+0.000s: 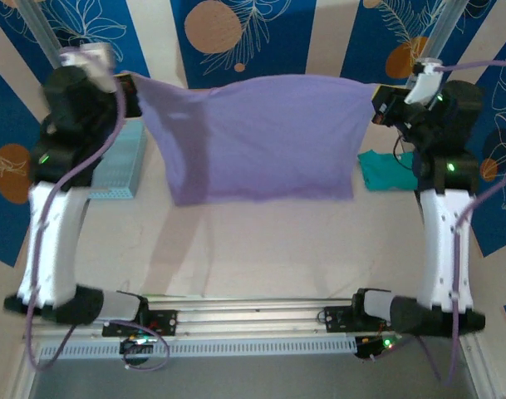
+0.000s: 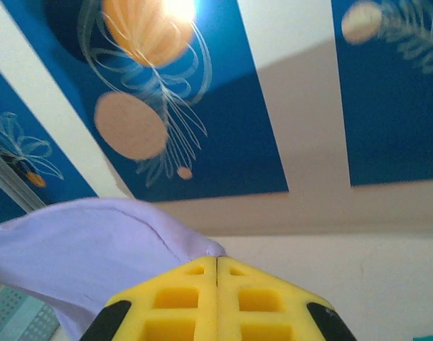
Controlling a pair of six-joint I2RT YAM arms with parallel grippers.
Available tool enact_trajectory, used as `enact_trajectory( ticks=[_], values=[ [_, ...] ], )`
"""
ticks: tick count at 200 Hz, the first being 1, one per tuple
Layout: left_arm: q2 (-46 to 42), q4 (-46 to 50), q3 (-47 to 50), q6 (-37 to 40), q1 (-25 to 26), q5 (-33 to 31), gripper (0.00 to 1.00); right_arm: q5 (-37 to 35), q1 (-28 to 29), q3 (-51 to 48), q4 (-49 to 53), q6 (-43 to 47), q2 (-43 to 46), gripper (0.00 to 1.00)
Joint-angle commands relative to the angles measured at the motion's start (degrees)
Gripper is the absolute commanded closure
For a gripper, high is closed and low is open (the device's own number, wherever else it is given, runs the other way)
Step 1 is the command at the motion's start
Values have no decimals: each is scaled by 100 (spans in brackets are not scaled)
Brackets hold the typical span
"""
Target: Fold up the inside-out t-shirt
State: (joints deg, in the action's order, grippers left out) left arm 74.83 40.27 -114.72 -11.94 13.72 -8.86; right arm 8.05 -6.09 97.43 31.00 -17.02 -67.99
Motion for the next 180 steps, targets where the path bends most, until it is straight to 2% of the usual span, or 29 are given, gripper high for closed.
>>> enact_trajectory(
  ticks=[1,40,80,103,133,154,180],
  values=[
    [-960,-309,63,-188,-44,478,100,-118,-37,216,391,193,840,100],
    [-2019,-309,-192,-592,-42,984,100,-249,-38,747,941,178,1779,100],
    [-2289,-412,-827,-1004,-53,1475,100,-399,-33,1682,1398,219,2112,100],
    [-2013,-235,-1173,-802,-53,1196,100,-464,-32,1969,1424,289,2029,100],
    [-1239,-88,-1255,-190,-53,186,100,-631,-28,1845,1267,527,1731,100],
    [-502,-162,-1021,84,-53,-146,100,-746,-32,1207,837,734,1540,100],
    [154,-906,-6,257,-51,-235,100,-834,-31,-186,-275,855,1362,100]
  ],
)
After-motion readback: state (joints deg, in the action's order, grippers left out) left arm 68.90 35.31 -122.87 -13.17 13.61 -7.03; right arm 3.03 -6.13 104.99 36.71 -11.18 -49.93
